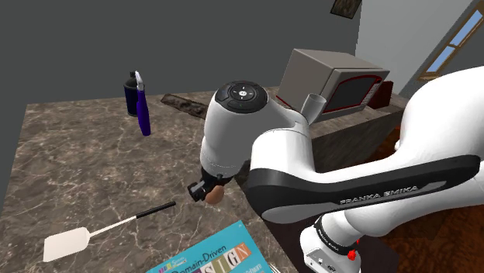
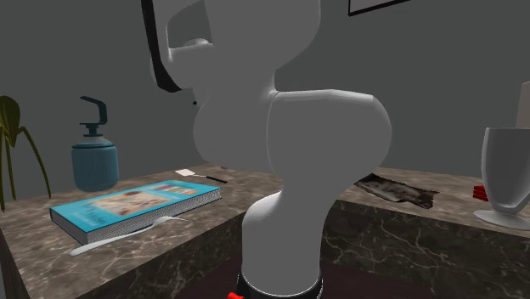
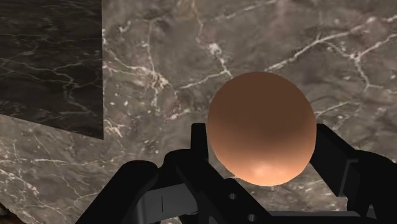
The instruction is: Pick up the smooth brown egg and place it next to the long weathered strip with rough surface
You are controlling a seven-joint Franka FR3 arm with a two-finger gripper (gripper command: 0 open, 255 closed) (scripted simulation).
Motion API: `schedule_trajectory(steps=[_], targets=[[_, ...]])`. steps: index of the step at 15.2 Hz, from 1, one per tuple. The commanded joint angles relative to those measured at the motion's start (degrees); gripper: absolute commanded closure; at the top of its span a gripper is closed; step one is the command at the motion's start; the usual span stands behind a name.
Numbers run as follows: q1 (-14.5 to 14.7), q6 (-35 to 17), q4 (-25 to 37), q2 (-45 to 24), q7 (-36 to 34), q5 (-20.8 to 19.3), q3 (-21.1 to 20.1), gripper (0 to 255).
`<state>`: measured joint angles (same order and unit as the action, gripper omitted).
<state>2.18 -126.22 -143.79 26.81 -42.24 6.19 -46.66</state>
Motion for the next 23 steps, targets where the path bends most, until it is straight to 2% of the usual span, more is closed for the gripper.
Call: schedule_trajectory(steps=[1, 12, 18, 23], targets=[[0.35, 1.77, 1.02, 0.8, 0.56, 0.26, 0.75, 255], [1.43, 10.44, 6.63, 4.12, 3.06, 0.78, 4.29, 255], [-6.27, 7.31, 13.68, -6.77, 4.41, -6.41, 3.45, 255], [-11.52, 6.69, 21.54, -17.3, 3.63, -14.15, 2.2, 255]])
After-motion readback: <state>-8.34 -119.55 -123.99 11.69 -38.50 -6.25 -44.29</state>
